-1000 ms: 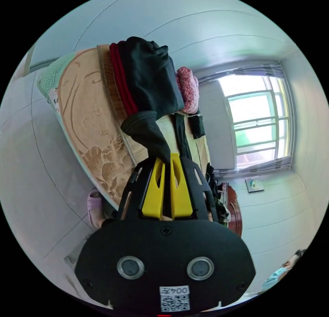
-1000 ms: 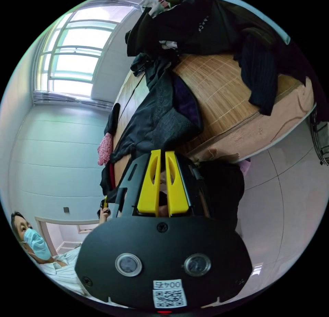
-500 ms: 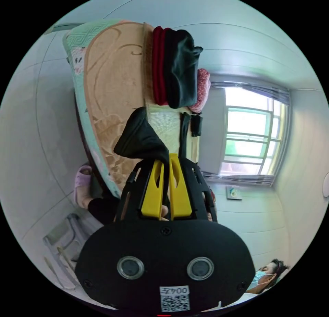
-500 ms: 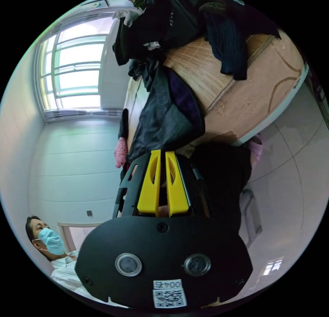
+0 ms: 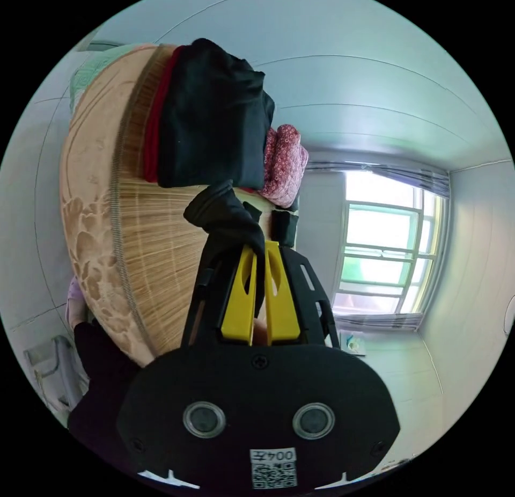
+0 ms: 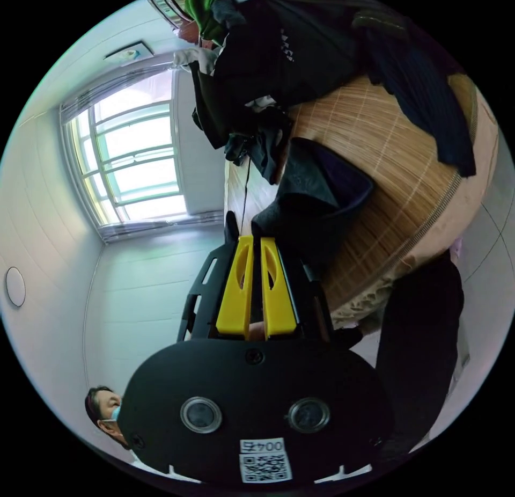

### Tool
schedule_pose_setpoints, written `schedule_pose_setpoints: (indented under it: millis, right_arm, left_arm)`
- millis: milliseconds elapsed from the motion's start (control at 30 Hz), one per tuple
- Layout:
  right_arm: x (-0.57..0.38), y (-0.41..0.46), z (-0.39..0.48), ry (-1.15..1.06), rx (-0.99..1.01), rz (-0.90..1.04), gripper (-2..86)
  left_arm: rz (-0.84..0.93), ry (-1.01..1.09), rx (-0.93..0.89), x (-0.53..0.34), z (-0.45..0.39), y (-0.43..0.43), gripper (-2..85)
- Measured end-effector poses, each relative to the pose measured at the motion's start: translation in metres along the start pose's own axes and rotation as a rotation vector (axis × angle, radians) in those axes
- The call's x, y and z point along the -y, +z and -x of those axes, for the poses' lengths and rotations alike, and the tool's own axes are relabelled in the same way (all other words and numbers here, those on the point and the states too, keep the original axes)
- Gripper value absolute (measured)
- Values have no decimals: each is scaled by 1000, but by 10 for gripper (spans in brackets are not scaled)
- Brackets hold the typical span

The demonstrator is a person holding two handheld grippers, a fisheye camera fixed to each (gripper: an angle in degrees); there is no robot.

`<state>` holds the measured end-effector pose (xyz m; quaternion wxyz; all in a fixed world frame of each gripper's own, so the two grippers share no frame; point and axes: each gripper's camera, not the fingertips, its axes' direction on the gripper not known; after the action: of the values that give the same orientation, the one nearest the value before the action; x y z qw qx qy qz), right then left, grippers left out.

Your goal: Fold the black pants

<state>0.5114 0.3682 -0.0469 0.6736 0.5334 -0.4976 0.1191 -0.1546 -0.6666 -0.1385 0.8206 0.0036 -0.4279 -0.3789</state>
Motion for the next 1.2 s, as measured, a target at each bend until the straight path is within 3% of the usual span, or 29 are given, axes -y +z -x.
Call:
schedule_pose_setpoints:
  millis: [267,567,700,833,933,1033,1200]
  right_arm:
    - [94,88,0,73,-71,-55,31]
    - [157,153,-73,135,-143,-96,34]
    - [151,160,-89,75,-68,-111,46]
    - [134,156,-98,62,143,-160,78]
    - [119,156,-93,5,233,-169,77]
    - [83,171,-64,-178,155,-99,79]
    - [-69,272,-5,-791,-268,259,119]
  left_arm:
    - [-8,79,178,-14,-99,174,36]
    - [-30,85,292,-34,-78,342,49]
    - [21,49,194,-33,-31,376,96]
    - [-248,96,-28,-53,-13,356,118]
    - [-178,159,7,-53,-12,360,118]
    - [-182,312,55,-70,-16,348,91]
    - [48,571,132,-126,6,328,63]
